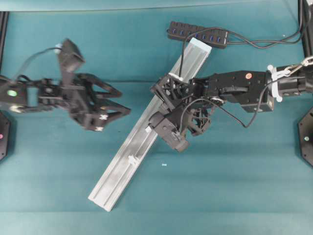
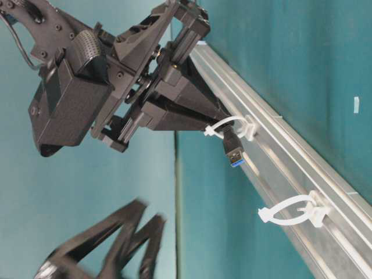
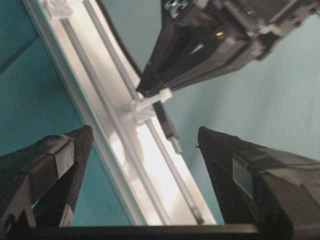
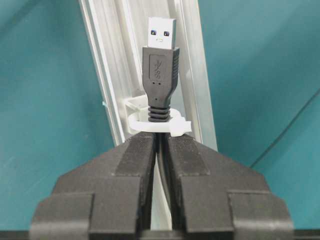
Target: Pass the USB cable through three rings with both arms.
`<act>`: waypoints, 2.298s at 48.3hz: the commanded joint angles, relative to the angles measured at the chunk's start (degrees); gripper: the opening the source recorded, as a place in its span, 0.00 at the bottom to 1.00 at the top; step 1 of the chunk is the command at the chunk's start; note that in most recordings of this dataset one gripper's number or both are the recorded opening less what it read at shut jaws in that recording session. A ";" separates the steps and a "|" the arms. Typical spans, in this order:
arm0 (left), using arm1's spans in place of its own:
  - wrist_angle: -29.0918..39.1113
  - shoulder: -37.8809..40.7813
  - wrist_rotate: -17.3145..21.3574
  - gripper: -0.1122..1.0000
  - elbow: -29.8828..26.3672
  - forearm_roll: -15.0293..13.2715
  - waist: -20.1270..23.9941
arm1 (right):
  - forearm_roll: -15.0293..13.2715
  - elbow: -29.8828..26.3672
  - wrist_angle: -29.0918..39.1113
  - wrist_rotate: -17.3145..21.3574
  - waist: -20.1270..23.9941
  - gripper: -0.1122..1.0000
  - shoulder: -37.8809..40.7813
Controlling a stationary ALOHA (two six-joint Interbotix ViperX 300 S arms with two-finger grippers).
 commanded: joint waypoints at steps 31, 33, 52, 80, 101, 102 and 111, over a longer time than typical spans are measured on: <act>-2.90 14.24 0.00 0.92 -8.17 0.18 -3.69 | 0.18 -0.62 -0.53 0.26 -0.62 0.18 -0.18; -2.90 14.41 0.00 0.92 -8.26 0.26 -4.04 | 0.18 -0.62 -0.53 0.26 -0.70 0.18 -0.18; -4.22 16.00 0.00 0.92 -9.32 0.26 -4.04 | 0.18 -0.44 -0.53 0.26 -0.70 0.18 -0.18; -4.31 17.84 -0.70 0.92 -11.34 0.18 -4.04 | 0.18 -0.44 -1.14 0.62 -0.70 0.18 -0.09; -2.55 18.02 -3.78 0.75 -11.87 0.18 -4.22 | 0.18 -0.26 -1.41 1.93 -0.62 0.18 -0.09; -2.55 18.02 -3.78 0.72 -11.95 0.18 -4.22 | 0.18 -0.26 -1.32 1.93 -0.70 0.18 0.00; -2.55 17.75 -3.78 0.32 -12.13 0.18 -4.31 | 0.18 -0.26 -1.14 1.93 -0.62 0.18 -0.09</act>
